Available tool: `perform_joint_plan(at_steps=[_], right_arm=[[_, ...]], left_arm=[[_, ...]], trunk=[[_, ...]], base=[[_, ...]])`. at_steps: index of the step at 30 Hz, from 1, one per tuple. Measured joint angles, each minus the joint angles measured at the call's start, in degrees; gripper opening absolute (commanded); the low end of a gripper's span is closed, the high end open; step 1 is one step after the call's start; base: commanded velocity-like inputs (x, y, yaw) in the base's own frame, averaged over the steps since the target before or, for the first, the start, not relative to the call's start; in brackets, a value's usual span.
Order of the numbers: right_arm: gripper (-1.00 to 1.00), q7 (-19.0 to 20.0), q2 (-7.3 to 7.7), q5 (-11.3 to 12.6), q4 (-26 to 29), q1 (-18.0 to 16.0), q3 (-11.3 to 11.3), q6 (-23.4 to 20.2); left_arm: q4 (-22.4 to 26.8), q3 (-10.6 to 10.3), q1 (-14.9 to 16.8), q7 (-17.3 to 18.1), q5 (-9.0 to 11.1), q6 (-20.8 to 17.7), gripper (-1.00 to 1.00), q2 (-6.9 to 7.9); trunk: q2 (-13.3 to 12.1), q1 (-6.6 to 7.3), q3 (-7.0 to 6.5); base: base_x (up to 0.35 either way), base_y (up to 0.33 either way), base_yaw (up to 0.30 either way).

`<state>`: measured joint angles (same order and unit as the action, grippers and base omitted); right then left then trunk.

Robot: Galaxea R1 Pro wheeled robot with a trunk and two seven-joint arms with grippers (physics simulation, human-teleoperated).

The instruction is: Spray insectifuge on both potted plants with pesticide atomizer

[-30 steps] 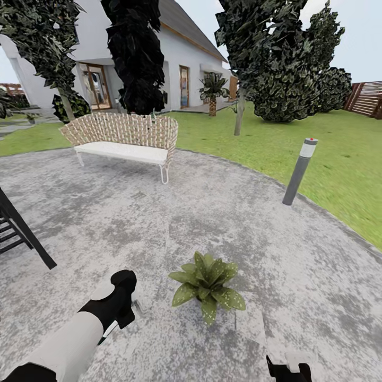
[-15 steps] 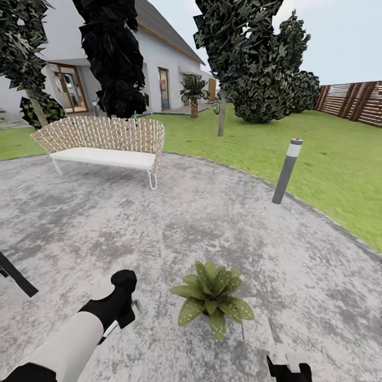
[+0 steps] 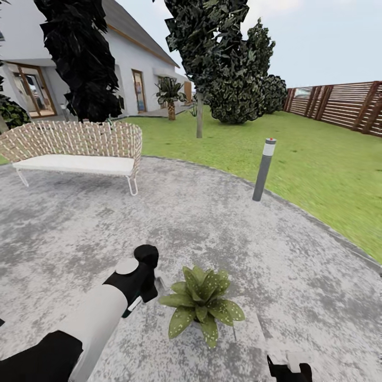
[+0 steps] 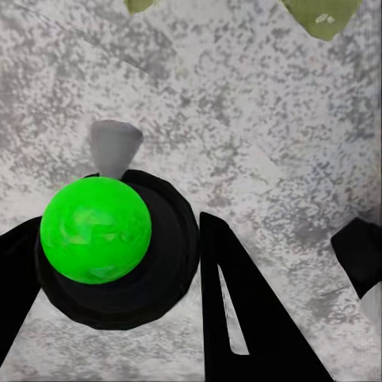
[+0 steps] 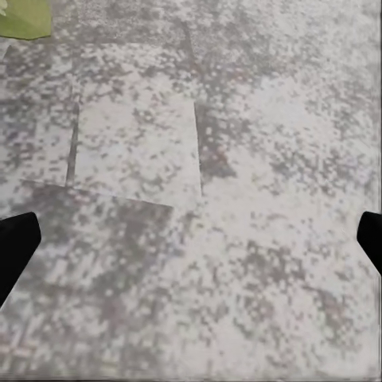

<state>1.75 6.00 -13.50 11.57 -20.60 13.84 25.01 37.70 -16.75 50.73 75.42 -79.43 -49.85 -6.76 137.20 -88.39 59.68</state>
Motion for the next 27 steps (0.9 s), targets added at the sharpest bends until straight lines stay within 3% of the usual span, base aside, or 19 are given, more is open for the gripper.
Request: perform_joint_plan(at_steps=[8,12,14,17,19,20,27], right_arm=[[1.0,0.0,0.08,0.0,0.0,0.0,0.0,0.0],[1.0,-0.1,0.04,0.0,-0.1,0.0,0.0,0.0],[1.0,-0.1,-0.05,0.1,0.0,0.0,0.0,0.0],[1.0,-0.1,0.12,0.1,0.0,0.0,0.1,0.0],[1.0,-0.2,0.21,0.1,0.0,0.0,0.1,0.0],[1.0,-0.2,0.23,0.1,0.0,0.0,0.1,0.0],[1.0,-0.2,0.26,0.1,0.0,0.0,0.1,0.0]], left_arm=[[-0.8,-0.1,0.5,0.7,-0.2,0.2,-1.0,0.06],[-0.4,-0.5,0.6,0.7,-0.2,0.2,-1.0,-0.92],[-0.1,-1.9,0.7,0.7,-0.4,0.0,-1.0,-1.34],[0.0,-4.2,0.7,0.7,-0.3,-0.2,-1.0,-3.2],[0.1,-8.5,0.7,0.7,-0.5,-0.4,-1.0,-3.23],[0.1,-9.4,0.7,0.7,-0.5,-0.5,-1.0,-3.23],[-0.6,-10.4,0.1,1.1,-0.3,-0.6,-1.0,-3.23]], trunk=[[0.0,0.0,-0.03],[0.0,0.0,-0.03],[0.0,0.0,-0.03],[0.0,0.0,-0.03],[0.0,-0.02,-0.02],[0.0,-0.02,-0.02],[0.0,0.0,-0.03]], base=[[0.0,0.0,-0.012],[0.0,0.0,0.0],[0.0,0.0,0.0],[-0.031,0.03,0.0],[-0.155,0.197,0.0],[-0.07,0.263,0.0],[0.049,0.151,0.0]])
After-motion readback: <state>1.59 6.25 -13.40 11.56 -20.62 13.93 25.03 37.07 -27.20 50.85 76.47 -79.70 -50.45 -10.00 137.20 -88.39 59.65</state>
